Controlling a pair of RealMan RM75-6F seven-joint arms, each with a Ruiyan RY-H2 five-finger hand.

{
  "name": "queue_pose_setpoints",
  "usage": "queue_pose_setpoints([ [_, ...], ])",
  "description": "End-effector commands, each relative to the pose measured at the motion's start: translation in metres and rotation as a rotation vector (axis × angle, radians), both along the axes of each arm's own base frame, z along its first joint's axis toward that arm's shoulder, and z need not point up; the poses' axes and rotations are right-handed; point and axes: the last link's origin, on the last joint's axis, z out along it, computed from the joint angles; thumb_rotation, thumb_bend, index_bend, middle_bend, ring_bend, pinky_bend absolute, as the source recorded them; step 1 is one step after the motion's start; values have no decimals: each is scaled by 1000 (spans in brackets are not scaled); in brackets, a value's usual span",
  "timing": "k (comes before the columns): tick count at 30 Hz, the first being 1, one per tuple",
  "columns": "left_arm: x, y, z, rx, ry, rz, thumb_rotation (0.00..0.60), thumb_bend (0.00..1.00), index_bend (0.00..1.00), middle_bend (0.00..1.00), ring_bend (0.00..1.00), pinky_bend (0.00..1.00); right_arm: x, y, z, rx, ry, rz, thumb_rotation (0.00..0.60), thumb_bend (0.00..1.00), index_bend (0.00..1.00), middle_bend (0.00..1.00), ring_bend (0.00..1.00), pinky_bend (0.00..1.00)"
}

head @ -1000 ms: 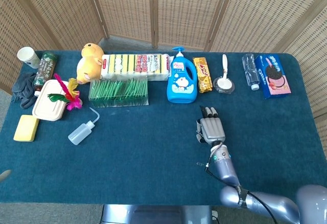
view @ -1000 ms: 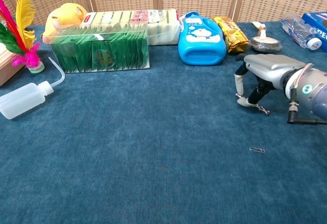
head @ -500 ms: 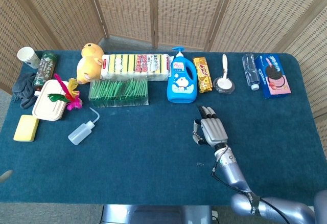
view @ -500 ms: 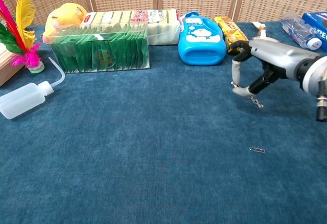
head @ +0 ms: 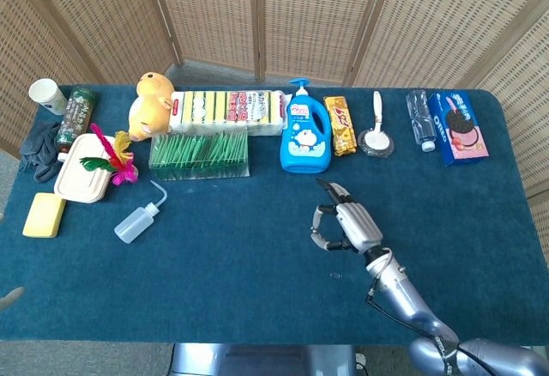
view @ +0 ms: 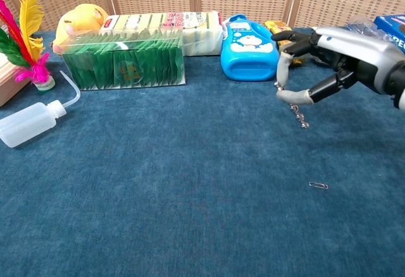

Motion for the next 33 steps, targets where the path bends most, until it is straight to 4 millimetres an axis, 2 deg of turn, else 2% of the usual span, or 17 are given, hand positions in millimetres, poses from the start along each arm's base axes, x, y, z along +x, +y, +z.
queue_pose_setpoints([
  [1,0,0,0,-1,1,0,600,50,0,0,0,0,-4,5,3,7,-68,11,600,386,658,0,0,0],
  [8,0,1,-1,-7,3,-2,600,50,0,0,0,0,-6,10,3,34,-182,14,600,386,673,0,0,0],
  [20,1,2,-4,-19,5,0,600,50,0,0,0,0,-20,26,-1,56,-314,30,600,387,696,0,0,0],
  [33,1,2,-6,-23,5,3,600,49,0,0,0,0,-39,30,-10,42,-261,22,600,409,713,0,0,0],
])
